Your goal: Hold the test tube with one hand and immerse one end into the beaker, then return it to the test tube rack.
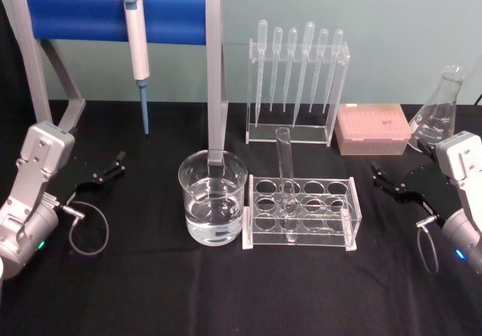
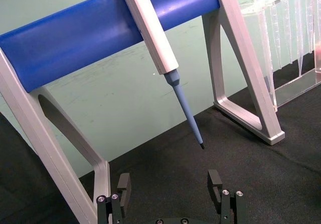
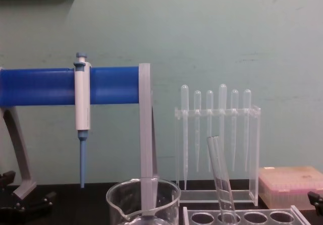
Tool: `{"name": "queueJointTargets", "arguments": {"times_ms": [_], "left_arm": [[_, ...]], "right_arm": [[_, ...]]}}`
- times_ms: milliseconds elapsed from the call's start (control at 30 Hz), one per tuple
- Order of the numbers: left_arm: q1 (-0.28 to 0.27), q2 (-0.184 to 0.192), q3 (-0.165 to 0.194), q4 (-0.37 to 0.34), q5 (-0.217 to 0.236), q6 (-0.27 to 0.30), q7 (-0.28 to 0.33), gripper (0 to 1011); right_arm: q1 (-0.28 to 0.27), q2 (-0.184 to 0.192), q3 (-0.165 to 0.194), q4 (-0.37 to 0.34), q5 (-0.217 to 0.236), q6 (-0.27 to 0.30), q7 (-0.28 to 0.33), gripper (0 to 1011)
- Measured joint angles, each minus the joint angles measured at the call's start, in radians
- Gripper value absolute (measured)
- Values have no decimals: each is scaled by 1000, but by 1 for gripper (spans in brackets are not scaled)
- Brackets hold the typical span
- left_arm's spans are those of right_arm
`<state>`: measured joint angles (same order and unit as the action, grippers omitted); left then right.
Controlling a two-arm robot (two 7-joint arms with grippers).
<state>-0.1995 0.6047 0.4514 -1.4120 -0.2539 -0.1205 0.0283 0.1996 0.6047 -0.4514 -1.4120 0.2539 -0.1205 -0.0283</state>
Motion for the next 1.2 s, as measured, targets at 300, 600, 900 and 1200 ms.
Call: {"name": "queueJointTargets", "arguments": {"times_ms": [300,600,900,1200], "left_arm": [[0,0,0,0,0,0,0,1000],[0,0,0,0,0,0,0,1000],[0,0,0,0,0,0,0,1000],[0,0,0,0,0,0,0,1000]], "right_arm": [[0,0,0,0,0,0,0,1000],[0,0,0,0,0,0,0,1000],[0,0,0,0,0,0,0,1002],[0,0,0,0,0,0,0,1002]]}}
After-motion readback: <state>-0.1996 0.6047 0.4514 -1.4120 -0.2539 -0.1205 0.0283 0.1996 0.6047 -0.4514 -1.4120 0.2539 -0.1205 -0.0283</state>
